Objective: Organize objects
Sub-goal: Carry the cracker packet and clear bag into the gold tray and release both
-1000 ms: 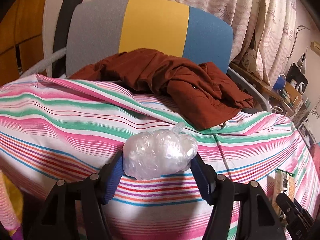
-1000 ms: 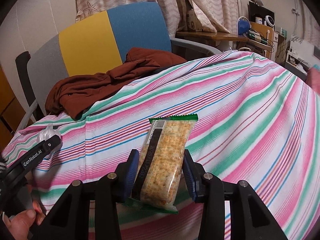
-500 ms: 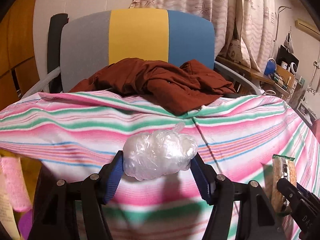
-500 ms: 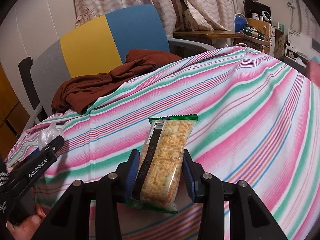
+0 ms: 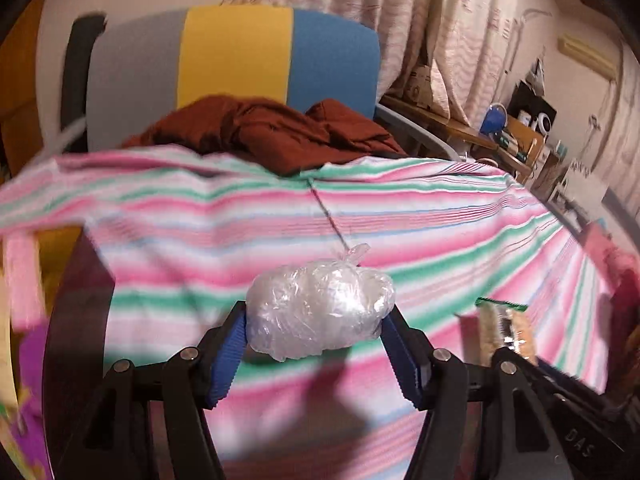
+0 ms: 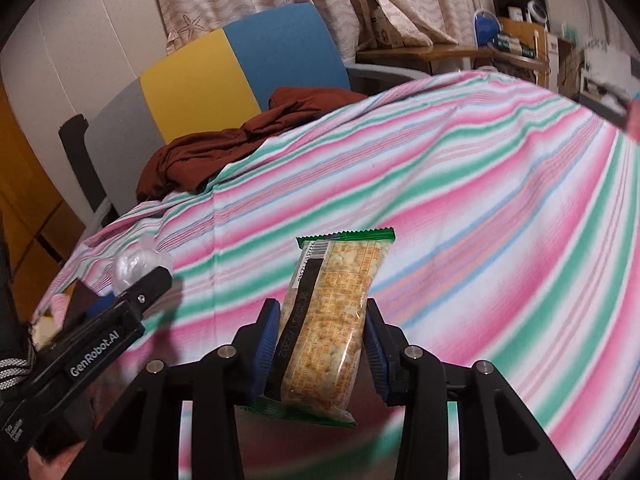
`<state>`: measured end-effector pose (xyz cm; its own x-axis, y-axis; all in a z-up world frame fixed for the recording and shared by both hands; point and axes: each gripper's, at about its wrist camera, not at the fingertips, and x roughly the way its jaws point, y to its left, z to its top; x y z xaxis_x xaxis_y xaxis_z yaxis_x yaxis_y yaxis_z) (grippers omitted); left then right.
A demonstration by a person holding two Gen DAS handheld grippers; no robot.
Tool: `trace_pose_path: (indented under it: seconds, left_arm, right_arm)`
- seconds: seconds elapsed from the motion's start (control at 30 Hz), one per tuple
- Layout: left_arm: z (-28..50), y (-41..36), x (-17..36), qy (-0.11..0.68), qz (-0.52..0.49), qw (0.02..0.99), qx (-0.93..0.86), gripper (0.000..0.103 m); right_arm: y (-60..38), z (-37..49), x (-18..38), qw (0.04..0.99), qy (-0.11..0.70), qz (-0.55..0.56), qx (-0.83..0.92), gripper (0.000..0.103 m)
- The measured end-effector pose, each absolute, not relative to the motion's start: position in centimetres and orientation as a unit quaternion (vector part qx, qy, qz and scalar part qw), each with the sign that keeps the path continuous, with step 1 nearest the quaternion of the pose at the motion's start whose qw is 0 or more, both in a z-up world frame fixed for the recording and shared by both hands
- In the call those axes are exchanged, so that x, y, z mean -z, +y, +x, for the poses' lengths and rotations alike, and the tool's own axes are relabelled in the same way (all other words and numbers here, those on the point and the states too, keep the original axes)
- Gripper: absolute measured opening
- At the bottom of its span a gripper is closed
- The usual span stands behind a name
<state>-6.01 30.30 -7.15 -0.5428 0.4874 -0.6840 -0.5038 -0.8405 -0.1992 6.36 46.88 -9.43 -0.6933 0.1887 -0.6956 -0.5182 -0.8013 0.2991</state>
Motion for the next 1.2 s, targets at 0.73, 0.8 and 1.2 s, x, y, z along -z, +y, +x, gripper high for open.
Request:
trace_pose_path:
  seconds: [0.73, 0.8, 1.2]
  left_arm:
    - [0.9, 15.6, 0.1, -0.042, -0.324, 0.304, -0.895, 0.066]
    - [0.7, 13.5, 0.5, -0.054, -0.33, 0.29, -0.897, 0.066]
    - [-1.3, 4.7, 5.5, -0.064, -0.429, 0.224, -0.873, 0.067]
  right_arm:
    - [34.7, 7.1, 2.8, 0.03, 0.196, -0.313, -0.929, 0.041]
    - [32.9, 6.6, 2.3, 0.008, 0.184, -0.316, -0.931, 0.041]
    - [23.4, 3.2, 2.3, -0.105, 0.137, -0.355, -0.919, 0.042]
